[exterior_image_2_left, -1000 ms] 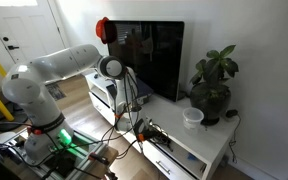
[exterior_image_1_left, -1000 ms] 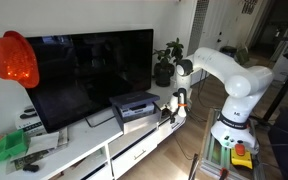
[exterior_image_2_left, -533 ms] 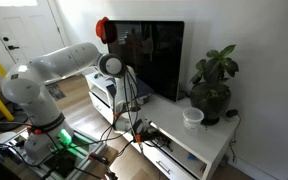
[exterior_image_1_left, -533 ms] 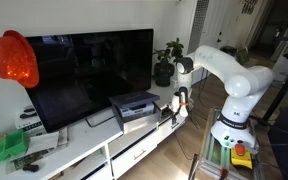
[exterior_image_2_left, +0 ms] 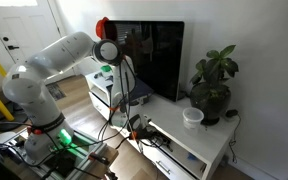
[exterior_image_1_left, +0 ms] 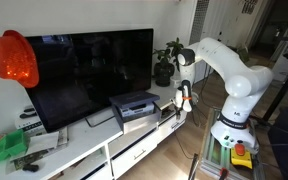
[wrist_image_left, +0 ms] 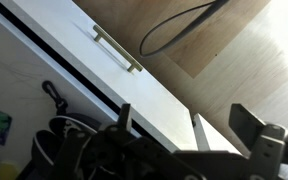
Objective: Pick up the glasses pouch and put it in the far right shelf of the television stand
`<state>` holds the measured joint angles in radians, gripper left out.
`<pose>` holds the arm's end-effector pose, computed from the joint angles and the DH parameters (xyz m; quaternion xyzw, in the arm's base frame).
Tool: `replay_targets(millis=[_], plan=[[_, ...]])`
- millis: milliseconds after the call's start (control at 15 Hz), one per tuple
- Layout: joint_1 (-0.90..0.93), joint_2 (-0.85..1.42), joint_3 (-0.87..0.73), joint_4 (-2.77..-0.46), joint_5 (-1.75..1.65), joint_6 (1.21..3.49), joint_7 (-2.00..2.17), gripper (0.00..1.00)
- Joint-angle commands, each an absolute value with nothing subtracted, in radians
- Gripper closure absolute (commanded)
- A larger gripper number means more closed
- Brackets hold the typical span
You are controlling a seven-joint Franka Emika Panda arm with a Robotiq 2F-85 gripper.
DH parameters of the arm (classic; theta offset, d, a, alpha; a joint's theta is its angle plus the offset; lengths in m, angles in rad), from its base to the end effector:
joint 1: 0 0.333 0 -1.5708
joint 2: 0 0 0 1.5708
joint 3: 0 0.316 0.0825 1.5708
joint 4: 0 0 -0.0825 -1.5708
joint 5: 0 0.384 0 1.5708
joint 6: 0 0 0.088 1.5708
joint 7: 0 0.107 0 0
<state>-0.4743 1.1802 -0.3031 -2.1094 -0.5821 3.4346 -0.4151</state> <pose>0.3321 -0.2938 -0.0988 0.9758 0.2028 -0.0025 0.0822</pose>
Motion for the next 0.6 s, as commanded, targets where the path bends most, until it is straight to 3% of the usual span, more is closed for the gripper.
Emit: replay_targets(millis=[0, 200, 267, 533], plan=[[-0.406, 1.036, -0.364, -2.292, -0.501, 3.44, -0.379, 0.0], [-0.306, 0.989, -0.461, -2.395, -0.404, 3.581, -0.39, 0.0], [-0.398, 1.041, -0.383, -2.29, -0.442, 3.494, -0.414, 0.0], [-0.33, 1.001, -0.438, -2.365, -0.4, 3.562, -0.419, 0.0]])
